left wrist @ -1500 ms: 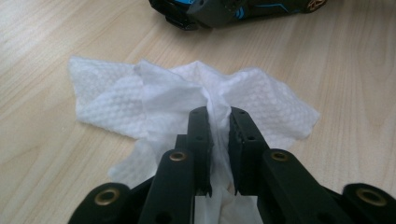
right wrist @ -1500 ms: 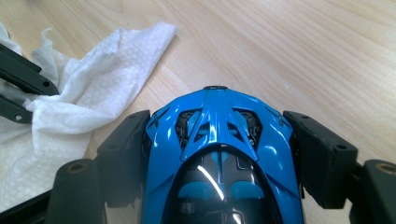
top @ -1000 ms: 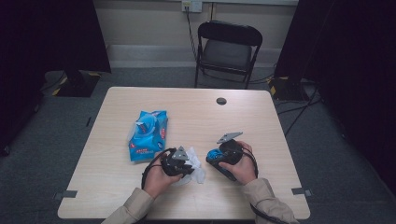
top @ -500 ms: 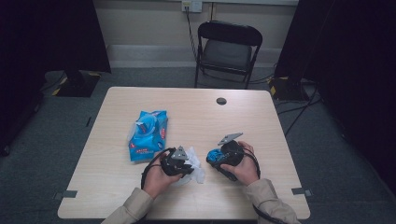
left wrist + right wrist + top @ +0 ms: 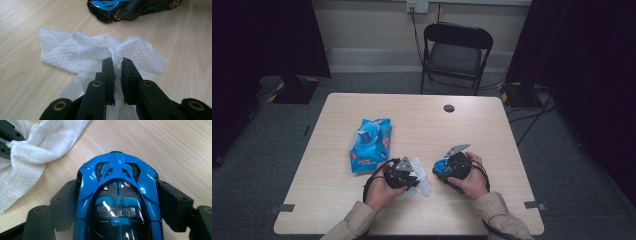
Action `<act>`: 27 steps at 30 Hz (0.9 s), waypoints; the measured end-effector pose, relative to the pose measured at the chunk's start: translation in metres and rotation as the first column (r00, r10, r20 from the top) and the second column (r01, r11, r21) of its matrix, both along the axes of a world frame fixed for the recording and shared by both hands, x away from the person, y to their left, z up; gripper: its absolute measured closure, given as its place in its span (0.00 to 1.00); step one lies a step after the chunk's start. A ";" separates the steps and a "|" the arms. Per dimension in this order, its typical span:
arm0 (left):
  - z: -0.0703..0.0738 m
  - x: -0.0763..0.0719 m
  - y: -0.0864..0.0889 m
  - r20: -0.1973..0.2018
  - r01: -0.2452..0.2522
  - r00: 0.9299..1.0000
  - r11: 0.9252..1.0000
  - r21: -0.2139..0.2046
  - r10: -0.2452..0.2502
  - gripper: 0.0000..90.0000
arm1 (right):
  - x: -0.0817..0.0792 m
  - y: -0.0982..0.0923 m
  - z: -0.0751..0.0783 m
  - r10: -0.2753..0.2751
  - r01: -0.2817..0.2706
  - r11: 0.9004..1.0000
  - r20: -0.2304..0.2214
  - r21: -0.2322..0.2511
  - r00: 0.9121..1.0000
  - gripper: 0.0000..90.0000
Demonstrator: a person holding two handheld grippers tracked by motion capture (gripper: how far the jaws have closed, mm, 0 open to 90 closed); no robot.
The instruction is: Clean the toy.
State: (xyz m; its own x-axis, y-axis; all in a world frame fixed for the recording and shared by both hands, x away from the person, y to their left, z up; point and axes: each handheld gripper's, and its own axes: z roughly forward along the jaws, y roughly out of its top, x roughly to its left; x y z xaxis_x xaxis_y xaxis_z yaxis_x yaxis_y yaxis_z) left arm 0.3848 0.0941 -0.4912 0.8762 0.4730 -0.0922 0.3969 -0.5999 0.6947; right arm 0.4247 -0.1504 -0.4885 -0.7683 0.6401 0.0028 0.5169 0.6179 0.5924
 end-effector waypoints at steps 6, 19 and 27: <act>0.001 0.000 0.001 -0.003 -0.002 1.000 1.000 -0.006 0.002 0.91 | -0.001 -0.003 -0.001 -0.009 0.008 1.000 0.004 0.023 1.000 0.28; 0.012 0.003 0.005 -0.005 -0.021 1.000 0.998 -0.061 0.021 0.92 | -0.008 -0.020 0.022 -0.043 0.031 0.982 0.060 0.188 0.997 0.28; 0.027 0.008 0.010 -0.002 -0.038 0.999 0.993 -0.111 0.038 0.93 | -0.013 -0.028 0.033 -0.056 0.030 0.964 0.092 0.265 0.994 0.28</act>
State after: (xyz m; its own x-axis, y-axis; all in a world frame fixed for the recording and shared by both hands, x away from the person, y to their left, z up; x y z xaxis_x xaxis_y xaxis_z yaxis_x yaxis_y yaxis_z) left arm 0.3931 0.1037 -0.4637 0.8579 0.4926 -0.1460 0.4178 -0.5035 0.7563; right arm 0.4121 -0.1788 -0.4557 -0.7449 0.6594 0.1014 0.4708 0.4119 0.7802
